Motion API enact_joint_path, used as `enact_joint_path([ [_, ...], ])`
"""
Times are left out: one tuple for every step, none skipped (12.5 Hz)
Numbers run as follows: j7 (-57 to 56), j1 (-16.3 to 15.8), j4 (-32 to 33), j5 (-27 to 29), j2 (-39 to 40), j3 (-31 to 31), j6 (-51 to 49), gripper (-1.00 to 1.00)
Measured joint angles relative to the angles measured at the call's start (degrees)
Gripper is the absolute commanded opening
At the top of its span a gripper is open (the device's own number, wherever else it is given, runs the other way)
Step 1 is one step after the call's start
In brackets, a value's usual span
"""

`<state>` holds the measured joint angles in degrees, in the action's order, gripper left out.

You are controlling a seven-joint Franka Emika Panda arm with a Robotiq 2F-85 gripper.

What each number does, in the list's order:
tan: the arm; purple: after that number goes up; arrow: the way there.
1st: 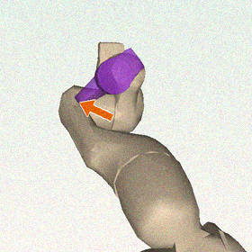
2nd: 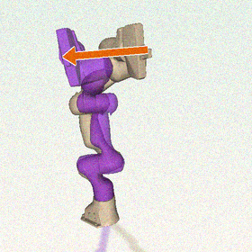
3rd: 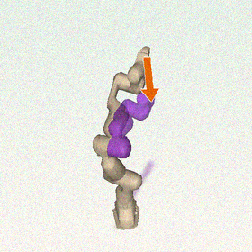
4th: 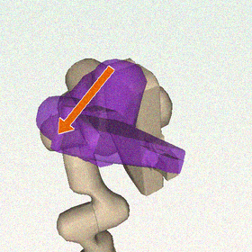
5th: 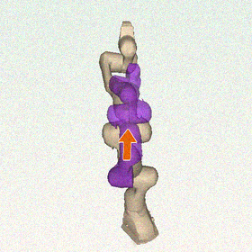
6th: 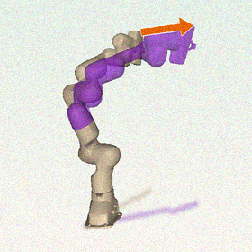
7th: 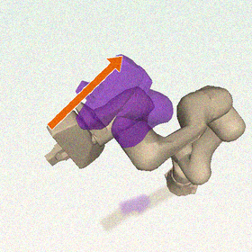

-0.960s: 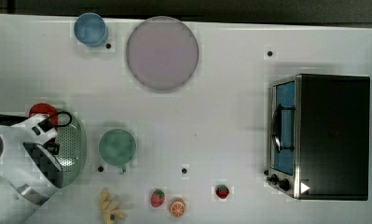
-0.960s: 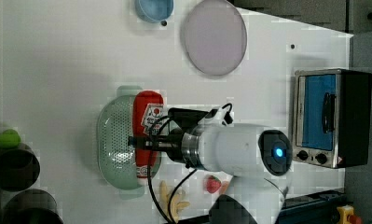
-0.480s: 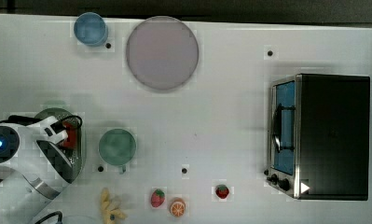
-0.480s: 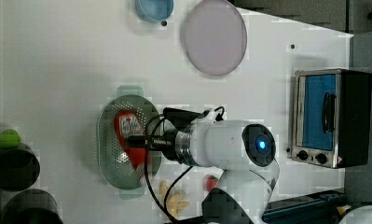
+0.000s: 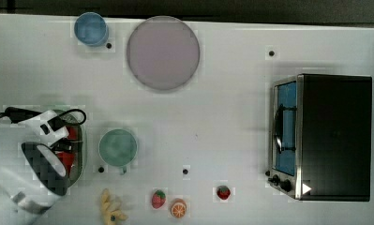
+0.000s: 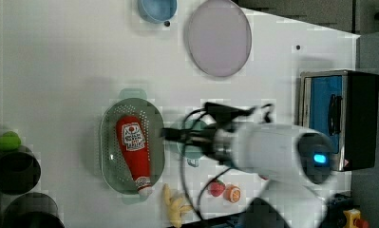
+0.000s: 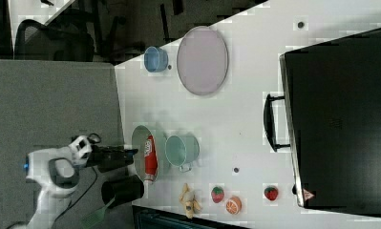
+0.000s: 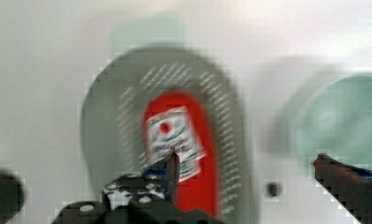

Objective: Pick Ketchup from the table and place it in strainer.

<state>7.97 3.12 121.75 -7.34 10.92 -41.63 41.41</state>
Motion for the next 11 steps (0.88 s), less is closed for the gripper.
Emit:
enact_joint_path([
  [0.0, 1.36, -0.11, -0.01, -3.99, 0.42, -2.43, 1.0],
  [0.0, 3.11, -0.34, -0.03, -7.82, 0.9, -4.56, 1.0],
  [0.0, 4.13, -0.9, -0.03, -11.38, 2.55, -7.53, 1.0],
  [0.0, 5.24, -1.23, 0.19, -14.73, 4.53, -9.46, 1.0],
  [0.01, 6.08, -1.57, 0.34, -17.76, 7.19, -10.58, 1.0],
  [0.01, 6.51, -2.57, 1.05, -19.92, 10.46, -12.59, 1.0],
  [0.01, 6.8, -3.47, 3.56, -21.46, 14.17, -14.81, 1.0],
  [0.01, 7.39, -4.48, 6.19, -22.45, 17.56, -17.16, 1.0],
  [-0.04, 8.15, -5.26, 8.43, -22.97, 20.51, -18.83, 1.0],
  [-0.32, 8.71, -5.82, 9.54, -23.23, 23.47, -20.72, 1.0],
  [-1.33, 9.67, -6.71, 9.53, -22.93, 25.68, -22.76, 1.0],
])
